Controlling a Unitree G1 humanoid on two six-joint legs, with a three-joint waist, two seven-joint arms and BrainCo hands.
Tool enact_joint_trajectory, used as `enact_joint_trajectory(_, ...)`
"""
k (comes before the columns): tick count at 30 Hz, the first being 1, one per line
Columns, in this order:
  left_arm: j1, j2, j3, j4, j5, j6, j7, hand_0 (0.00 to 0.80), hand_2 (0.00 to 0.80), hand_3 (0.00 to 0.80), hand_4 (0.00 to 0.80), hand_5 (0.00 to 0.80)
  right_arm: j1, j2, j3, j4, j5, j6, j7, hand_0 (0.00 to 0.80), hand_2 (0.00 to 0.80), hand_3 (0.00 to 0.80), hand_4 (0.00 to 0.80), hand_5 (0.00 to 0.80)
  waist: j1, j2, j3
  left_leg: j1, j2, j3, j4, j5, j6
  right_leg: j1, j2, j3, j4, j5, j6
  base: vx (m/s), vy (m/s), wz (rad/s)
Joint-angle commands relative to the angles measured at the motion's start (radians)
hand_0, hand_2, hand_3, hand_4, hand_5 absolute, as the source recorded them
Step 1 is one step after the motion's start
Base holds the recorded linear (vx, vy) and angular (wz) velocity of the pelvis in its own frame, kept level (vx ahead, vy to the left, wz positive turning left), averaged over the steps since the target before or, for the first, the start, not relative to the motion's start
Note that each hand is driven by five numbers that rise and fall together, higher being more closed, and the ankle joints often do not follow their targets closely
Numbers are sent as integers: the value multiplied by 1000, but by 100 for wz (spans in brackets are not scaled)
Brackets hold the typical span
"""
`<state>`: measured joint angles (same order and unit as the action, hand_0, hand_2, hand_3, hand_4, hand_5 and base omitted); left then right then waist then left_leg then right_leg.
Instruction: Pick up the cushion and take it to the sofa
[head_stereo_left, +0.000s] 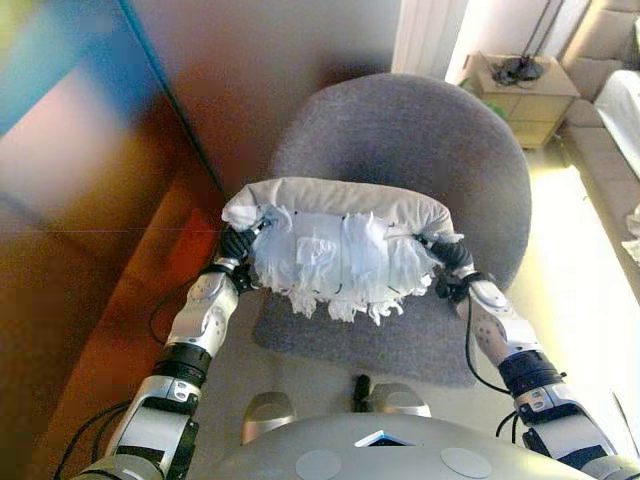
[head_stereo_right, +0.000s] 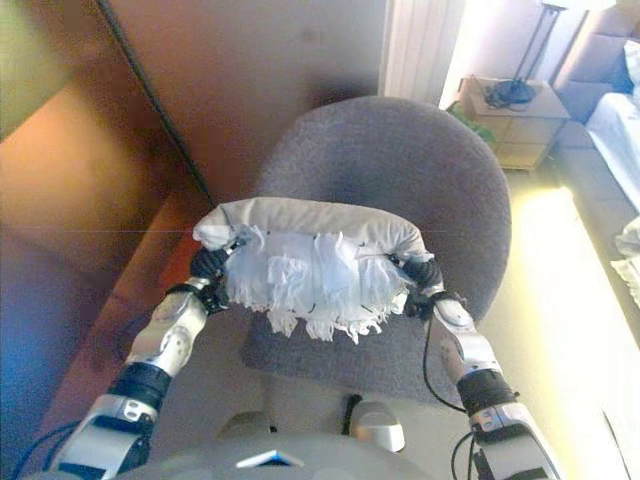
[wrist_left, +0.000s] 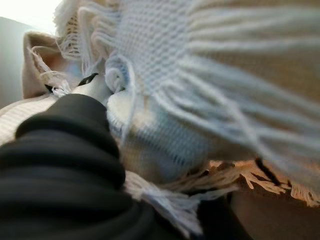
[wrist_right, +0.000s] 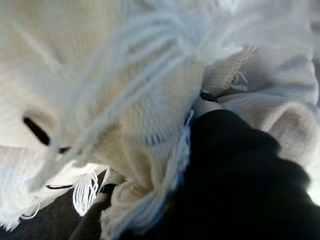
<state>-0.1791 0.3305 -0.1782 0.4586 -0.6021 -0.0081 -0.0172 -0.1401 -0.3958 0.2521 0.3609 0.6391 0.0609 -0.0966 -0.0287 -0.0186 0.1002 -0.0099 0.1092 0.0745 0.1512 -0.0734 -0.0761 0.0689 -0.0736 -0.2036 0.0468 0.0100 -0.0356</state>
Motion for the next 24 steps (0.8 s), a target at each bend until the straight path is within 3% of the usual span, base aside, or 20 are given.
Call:
enact_joint_trajectory(1,-105,-7,-23,-26,-3,-91,-65,800,800,800,800,800,-168,93,38,-23,28,-73,-13,800,800,800,800,800,51,10,-28,-29,-30,30,-6,100,-16,69,-73,71,72,-70,143,225,96,-15)
enact_joint_trajectory(3,-124,-1,-19,12,-8,-97,-69,800,800,800,800,800,-166,111,45,3,30,-82,-17,800,800,800,800,800,49,13,-42,-22,-29,65,6,62,5,83,-102,54,96,-94,154,229,112,-22)
enact_joint_trajectory(6,-129,13,-25,23,-19,-100,-44,800,800,800,800,800,-140,129,52,-7,13,-82,-29,800,800,800,800,800,46,22,-53,-5,-38,75,-4,47,23,72,-128,47,132,-96,167,187,104,-59)
enact_joint_trajectory(10,-155,12,-49,5,4,-72,-29,800,800,800,800,800,-170,149,51,18,8,-109,-124,800,800,800,800,800,72,19,-45,-23,-76,61,7,22,57,31,-188,25,202,-45,170,93,98,-12)
enact_joint_trajectory(13,-178,15,-71,-2,31,-56,-26,800,800,800,800,800,-209,165,34,40,4,-121,-206,800,800,800,800,800,90,28,-26,-19,-104,60,23,-5,93,-44,-271,9,409,42,159,90,162,9)
enact_joint_trajectory(15,-177,20,-68,-11,19,-35,-14,800,800,800,800,800,-220,174,28,39,5,-105,-252,800,800,800,800,800,94,31,-16,5,-113,66,37,-21,100,-76,-298,-4,442,53,146,178,93,9)
enact_joint_trajectory(17,-172,16,-61,-20,10,-21,6,800,800,800,800,800,-229,192,34,52,0,-102,-289,800,800,800,800,800,92,30,-6,33,-112,71,38,-30,92,-82,-287,-13,369,55,147,157,-57,-8)
enact_joint_trajectory(19,-174,19,-65,-23,11,-19,17,800,800,800,800,800,-254,206,41,76,-12,-111,-337,800,800,800,800,800,81,24,2,47,-110,56,41,-46,82,-120,-258,20,268,68,163,83,-138,-23)
enact_joint_trajectory(20,-183,23,-72,-20,12,-17,25,800,800,800,800,800,-279,205,44,92,-7,-111,-356,800,800,800,800,800,80,20,11,46,-102,47,52,-55,78,-133,-250,37,253,61,170,8,-149,-14)
enact_joint_trajectory(24,-239,2,-115,15,14,-4,67,800,800,800,800,800,-397,187,42,176,-7,-91,-405,800,800,800,800,800,110,5,34,-26,-42,20,120,-35,29,-78,-224,15,181,5,185,-2,-203,26)
